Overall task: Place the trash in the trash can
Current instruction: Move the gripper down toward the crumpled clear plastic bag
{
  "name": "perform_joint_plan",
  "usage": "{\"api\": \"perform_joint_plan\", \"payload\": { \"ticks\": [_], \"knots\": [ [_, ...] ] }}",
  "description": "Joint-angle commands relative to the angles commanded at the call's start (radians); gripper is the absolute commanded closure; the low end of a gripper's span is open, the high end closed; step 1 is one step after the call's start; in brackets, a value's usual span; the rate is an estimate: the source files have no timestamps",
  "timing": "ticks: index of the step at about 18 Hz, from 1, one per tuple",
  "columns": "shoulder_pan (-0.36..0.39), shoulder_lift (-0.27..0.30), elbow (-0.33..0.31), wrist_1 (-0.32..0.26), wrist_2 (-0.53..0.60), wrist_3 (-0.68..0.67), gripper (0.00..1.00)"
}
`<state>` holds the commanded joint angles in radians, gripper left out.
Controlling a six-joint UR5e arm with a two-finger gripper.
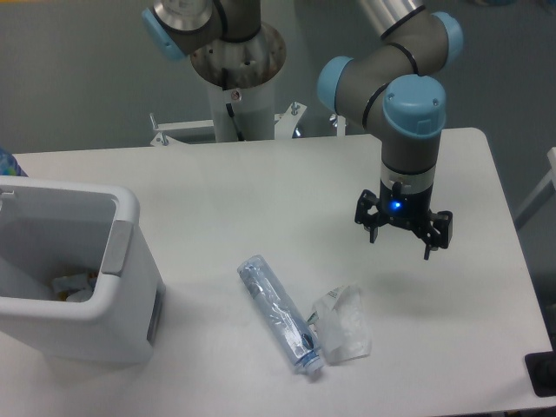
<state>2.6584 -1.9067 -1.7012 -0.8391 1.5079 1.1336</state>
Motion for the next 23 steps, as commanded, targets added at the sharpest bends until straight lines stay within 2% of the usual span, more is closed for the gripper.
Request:
{"api": "perform_joint_plan", "payload": {
  "ticks": [8, 11, 13, 18, 23],
  "knots": [
    [-0.009, 0.002, -0.021, 0.008, -0.011, -0.003, 0.0],
    [-0.011, -0.003, -0.089, 0.093, -0.011, -0.008, 0.0],
    [-0.024, -0.012, -0.095, 0.1, -0.011, -0.006, 0.0],
    [-0.086, -0.089, -0.08, 0.1, -0.009, -0.056, 0.0],
    [-0.107, -0.149, -0.051, 0.1, -0.009, -0.101, 0.0]
  ]
}}
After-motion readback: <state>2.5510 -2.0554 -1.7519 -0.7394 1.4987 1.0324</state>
